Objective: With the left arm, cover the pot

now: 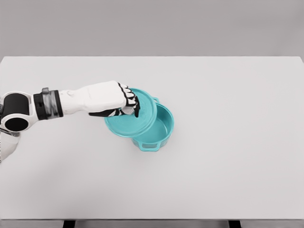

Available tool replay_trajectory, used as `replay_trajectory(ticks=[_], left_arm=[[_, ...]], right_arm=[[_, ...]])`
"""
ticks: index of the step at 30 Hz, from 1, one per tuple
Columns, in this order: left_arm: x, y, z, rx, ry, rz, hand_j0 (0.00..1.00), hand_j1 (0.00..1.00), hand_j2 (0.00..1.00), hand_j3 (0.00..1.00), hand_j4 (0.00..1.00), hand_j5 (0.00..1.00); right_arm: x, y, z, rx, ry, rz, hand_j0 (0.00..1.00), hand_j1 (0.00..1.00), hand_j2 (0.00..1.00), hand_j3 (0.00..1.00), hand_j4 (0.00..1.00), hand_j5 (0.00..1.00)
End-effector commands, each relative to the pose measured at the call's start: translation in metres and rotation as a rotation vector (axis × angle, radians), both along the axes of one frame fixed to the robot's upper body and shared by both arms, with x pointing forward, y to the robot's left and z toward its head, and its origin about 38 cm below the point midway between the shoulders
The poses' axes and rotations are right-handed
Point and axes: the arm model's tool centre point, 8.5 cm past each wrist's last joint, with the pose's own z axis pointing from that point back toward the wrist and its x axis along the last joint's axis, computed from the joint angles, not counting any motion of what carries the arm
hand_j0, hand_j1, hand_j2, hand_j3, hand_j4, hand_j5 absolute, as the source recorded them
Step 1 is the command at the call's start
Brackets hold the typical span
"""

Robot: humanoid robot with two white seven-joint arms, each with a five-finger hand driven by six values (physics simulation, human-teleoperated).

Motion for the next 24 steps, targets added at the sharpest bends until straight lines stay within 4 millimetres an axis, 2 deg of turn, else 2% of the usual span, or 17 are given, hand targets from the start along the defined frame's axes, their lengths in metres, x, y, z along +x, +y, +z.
replay_trajectory(ticks=[1, 13, 18, 24], left_arm=[[0.0, -0.006, -0.001, -0.02, 0.006, -0.007, 0.5, 0.5, 0.5, 0.5, 0.5, 0.5], [0.001, -0.033, -0.012, -0.033, 0.037, -0.05, 0.5, 0.5, 0.5, 0.5, 0.5, 0.5], [0.012, -0.037, -0.019, -0.018, 0.054, -0.036, 0.51, 0.51, 0.51, 0.51, 0.51, 0.51], [0.014, -0.043, -0.024, -0.017, 0.057, -0.033, 0.52, 0.52, 0.52, 0.52, 0.52, 0.52]], right_arm=[[0.0, 0.0, 0.0, 0.001, 0.001, 0.0, 1.0, 1.0, 1.0, 1.0, 1.0, 1.0], [0.0, 0.0, 0.0, 0.001, 0.001, 0.0, 1.0, 1.0, 1.0, 1.0, 1.0, 1.0], [0.0, 0.0, 0.0, 0.001, 0.001, 0.0, 1.0, 1.0, 1.0, 1.0, 1.0, 1.0], [0.0, 0.0, 0.0, 0.0, 0.0, 0.0, 1.0, 1.0, 1.0, 1.0, 1.0, 1.0]])
